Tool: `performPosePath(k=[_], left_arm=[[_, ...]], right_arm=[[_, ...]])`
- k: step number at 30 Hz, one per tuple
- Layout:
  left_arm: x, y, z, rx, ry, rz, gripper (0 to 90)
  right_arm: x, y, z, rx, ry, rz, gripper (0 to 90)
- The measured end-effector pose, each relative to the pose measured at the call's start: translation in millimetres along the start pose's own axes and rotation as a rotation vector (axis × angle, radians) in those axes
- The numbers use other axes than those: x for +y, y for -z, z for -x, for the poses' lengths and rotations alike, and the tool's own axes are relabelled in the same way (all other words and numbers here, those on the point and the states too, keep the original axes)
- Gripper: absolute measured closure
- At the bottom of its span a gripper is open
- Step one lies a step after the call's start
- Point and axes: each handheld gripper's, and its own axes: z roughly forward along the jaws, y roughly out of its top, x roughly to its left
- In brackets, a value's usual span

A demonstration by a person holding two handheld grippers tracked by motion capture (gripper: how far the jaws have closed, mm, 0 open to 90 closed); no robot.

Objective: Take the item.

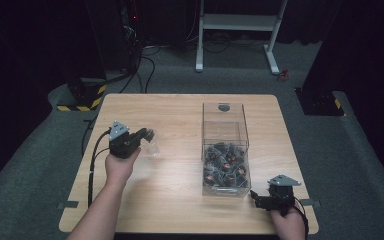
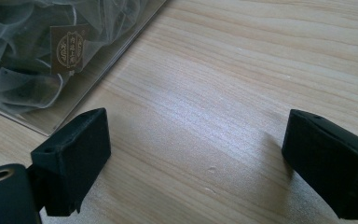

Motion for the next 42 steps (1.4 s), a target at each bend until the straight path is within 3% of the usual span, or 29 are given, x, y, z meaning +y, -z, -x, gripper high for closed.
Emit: performPosePath(k=[6, 14, 16, 22, 32, 38, 42], left_arm=[[-1.8, -2.0, 1.8, 0.024, -0.024, -0.025, 89.8], [-3.0, -4.4, 0.8, 0.031, -0.005, -0.046, 88.8], [-2.4, -4.0, 0.3, 0.039, -0.008, -0.042, 83.3], [-0.1, -1.5, -1.9, 0.011, 0.021, -0.027, 65.8], [0.9, 2.8, 1.0, 0.021, -0.001, -0.030, 44.1], [0.7, 7.4, 2.2, 0.002, -0.020, -0.045, 29.8], [-1.1, 12.2, 1.3, -0.005, -0.027, -0.050, 26.4]], right_arm=[[0.0, 0.0, 0.0, 0.000, 0.000, 0.000, 7.8], [0.0, 0.0, 0.0, 0.000, 0.000, 0.000, 7.8], [0.0, 0.0, 0.0, 0.000, 0.000, 0.000, 7.8], [0.0, 0.0, 0.0, 0.000, 0.000, 0.000, 7.8], [0.0, 0.0, 0.0, 0.000, 0.000, 0.000, 7.7], [0.0, 0.0, 0.0, 0.000, 0.000, 0.000, 7.7], [0.0, 0.0, 0.0, 0.000, 0.000, 0.000, 7.7]])
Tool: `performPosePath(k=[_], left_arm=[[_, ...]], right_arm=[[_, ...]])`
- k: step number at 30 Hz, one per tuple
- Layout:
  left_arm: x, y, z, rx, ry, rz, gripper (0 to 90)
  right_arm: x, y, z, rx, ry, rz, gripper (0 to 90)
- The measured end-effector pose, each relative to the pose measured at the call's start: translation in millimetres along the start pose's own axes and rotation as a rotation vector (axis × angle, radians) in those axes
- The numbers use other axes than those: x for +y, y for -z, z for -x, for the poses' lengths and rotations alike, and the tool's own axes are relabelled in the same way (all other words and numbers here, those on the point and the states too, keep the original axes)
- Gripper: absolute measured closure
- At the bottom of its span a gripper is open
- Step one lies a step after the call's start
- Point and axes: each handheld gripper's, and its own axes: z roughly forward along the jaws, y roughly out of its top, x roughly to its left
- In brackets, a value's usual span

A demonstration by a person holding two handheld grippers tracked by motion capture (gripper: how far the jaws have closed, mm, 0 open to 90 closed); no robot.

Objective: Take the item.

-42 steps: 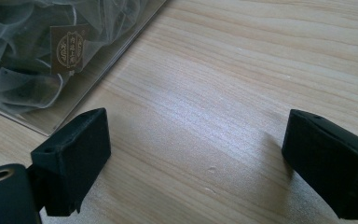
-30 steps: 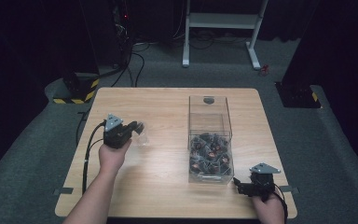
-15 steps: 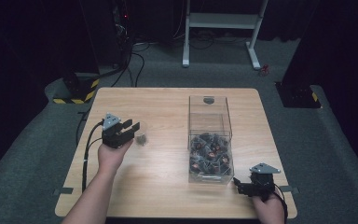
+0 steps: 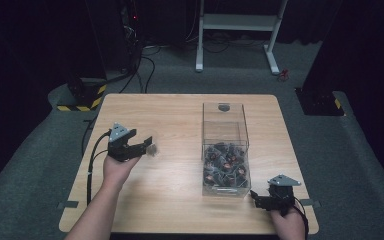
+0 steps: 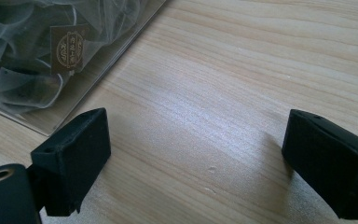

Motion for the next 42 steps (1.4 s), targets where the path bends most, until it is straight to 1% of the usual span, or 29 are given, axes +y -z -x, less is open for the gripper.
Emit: performPosePath(k=[1, 3, 9, 13, 14, 19, 24, 27, 28, 29, 30, 31, 33, 36, 37, 42], left_arm=[[-1.0, 1.7, -0.8, -0.004, 0.010, 0.006, 26.2], [-3.0, 4.8, -1.7, 0.000, 0.011, 0.005, 25.9], [-8.1, 15.6, -0.7, 0.015, -0.014, -0.012, 25.6], [-11.1, 22.5, 0.7, 0.016, -0.016, -0.021, 25.7], [-12.3, 24.3, 0.8, 0.012, -0.011, -0.019, 25.7], [-19.5, 30.9, 2.1, 0.003, -0.011, -0.022, 25.9], [-29.0, 35.9, 2.4, -0.004, -0.018, -0.035, 26.6], [-35.8, 38.1, 1.2, -0.009, -0.009, -0.046, 27.0], [-38.1, 38.8, 0.7, -0.008, -0.013, -0.050, 27.1], [-41.4, 38.1, 5.3, -0.016, 0.050, -0.028, 27.1], [-43.8, 38.1, 5.4, -0.013, 0.057, -0.021, 27.2], [-45.9, 39.4, 3.6, -0.012, 0.039, -0.029, 27.3], [-50.2, 41.6, 1.8, -0.013, 0.036, -0.039, 27.5], [-57.4, 41.7, 4.1, -0.010, 0.086, -0.017, 27.7], [-58.8, 46.8, -2.9, -0.014, -0.005, -0.085, 27.8], [-72.1, 50.1, -4.8, -0.021, 0.008, -0.111, 27.9]], right_arm=[[0.0, 0.0, 0.0, 0.000, 0.000, 0.000, 7.7], [0.0, 0.0, 0.0, 0.000, 0.000, 0.000, 7.8], [0.0, 0.0, 0.0, 0.000, 0.000, 0.000, 7.7], [0.0, 0.0, 0.0, 0.000, 0.000, 0.000, 7.7], [0.0, 0.0, 0.0, 0.000, 0.000, 0.000, 7.7], [0.0, 0.0, 0.0, 0.000, 0.000, 0.000, 7.7], [0.0, 0.0, 0.0, 0.000, 0.000, 0.000, 7.7], [0.0, 0.0, 0.0, 0.000, 0.001, 0.000, 7.7], [0.0, 0.0, 0.0, 0.000, 0.000, 0.000, 7.7], [0.0, 0.0, 0.0, 0.000, 0.000, 0.000, 7.7], [0.0, 0.0, -0.1, 0.000, 0.000, 0.000, 7.8], [0.0, -0.1, 0.2, 0.000, 0.003, 0.001, 7.7], [0.0, 0.0, 0.0, 0.000, 0.000, 0.000, 7.7], [0.0, 0.0, -0.1, 0.000, 0.000, 0.000, 7.7], [0.0, 0.0, 0.0, 0.000, 0.000, 0.000, 7.7], [0.0, 0.0, -0.1, 0.000, 0.000, 0.000, 7.7]])
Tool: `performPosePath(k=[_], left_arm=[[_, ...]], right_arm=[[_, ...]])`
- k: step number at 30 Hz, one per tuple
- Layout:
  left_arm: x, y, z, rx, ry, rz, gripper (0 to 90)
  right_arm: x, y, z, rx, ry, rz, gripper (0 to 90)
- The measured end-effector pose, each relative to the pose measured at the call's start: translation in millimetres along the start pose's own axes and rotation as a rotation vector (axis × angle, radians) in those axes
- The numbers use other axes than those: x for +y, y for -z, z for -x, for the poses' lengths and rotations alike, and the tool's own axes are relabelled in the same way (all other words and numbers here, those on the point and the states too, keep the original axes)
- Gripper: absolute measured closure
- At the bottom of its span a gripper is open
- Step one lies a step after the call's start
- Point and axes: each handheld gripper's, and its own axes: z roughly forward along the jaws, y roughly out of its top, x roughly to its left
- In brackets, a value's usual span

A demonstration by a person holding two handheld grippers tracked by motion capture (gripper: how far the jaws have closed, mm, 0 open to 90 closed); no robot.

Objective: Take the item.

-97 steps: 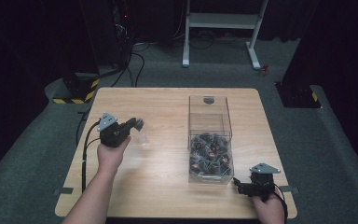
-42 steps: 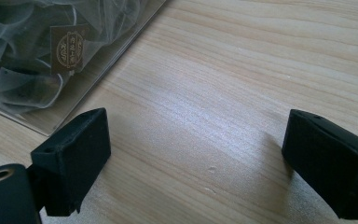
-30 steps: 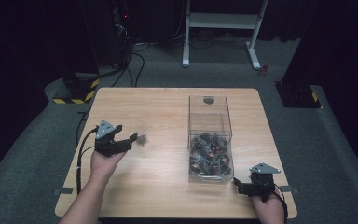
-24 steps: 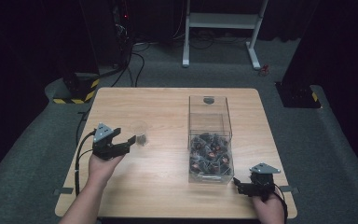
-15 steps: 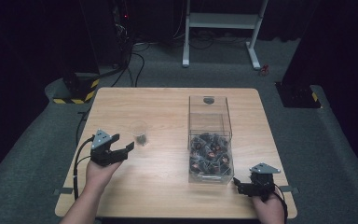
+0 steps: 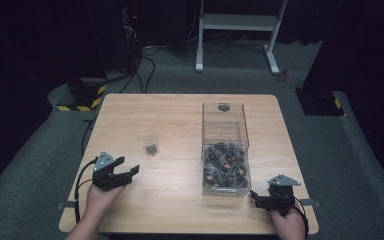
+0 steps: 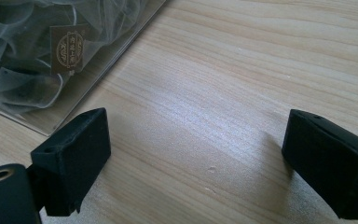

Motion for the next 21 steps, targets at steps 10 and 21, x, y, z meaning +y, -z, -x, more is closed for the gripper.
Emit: performPosePath(k=[10, 21], left_arm=[[-32.8, -3.1, -3.5, -0.001, 0.004, -0.103, 28.4], [-52.9, -1.1, 0.1, 0.032, -0.070, -0.189, 28.1]], right_arm=[[0.0, -0.1, 0.2, 0.000, 0.004, 0.001, 7.7], [0.0, 0.0, -0.1, 0.000, 0.000, 0.000, 7.7]])
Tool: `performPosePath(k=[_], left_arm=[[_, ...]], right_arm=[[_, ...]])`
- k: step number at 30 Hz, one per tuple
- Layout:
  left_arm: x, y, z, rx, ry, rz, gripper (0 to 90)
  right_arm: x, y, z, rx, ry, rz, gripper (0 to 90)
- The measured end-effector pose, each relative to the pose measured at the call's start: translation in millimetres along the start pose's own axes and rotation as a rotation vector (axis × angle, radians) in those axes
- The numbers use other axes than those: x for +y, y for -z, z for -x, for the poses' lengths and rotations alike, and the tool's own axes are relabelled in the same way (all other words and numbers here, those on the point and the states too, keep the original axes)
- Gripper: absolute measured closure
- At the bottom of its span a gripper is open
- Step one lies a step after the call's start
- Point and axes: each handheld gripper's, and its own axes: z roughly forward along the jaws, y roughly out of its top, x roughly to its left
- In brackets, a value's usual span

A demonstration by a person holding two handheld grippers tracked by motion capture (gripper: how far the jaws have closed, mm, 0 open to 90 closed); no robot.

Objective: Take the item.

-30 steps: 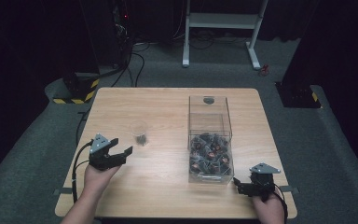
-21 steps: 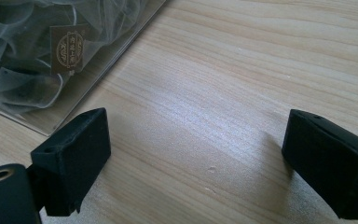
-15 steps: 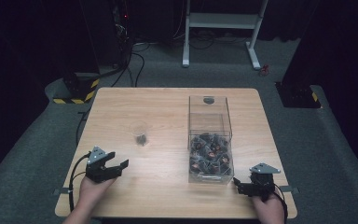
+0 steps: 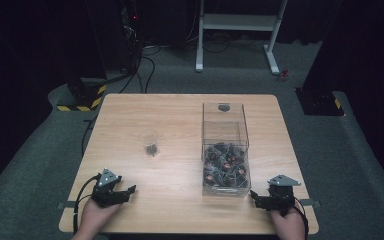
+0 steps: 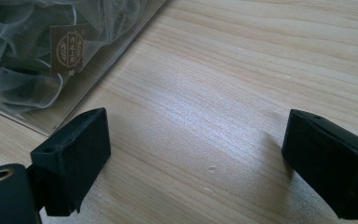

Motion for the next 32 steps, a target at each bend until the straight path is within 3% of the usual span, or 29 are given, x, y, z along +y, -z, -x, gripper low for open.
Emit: performPosePath(k=[4, 8, 32], left_arm=[[-1.2, -1.8, 6.1, 0.024, -0.036, -0.009, 26.5], [-2.7, -2.3, 4.8, 0.035, -0.007, -0.009, 22.4], [-4.0, -2.0, 3.8, 0.045, 0.014, -0.006, 19.1]], right_arm=[[0.0, 0.0, 0.0, 0.000, 0.000, 0.000, 7.7], [-0.1, 0.0, -0.1, 0.000, 0.000, 0.000, 7.7], [-0.1, 0.0, -0.1, 0.000, 0.000, 0.000, 7.7]])
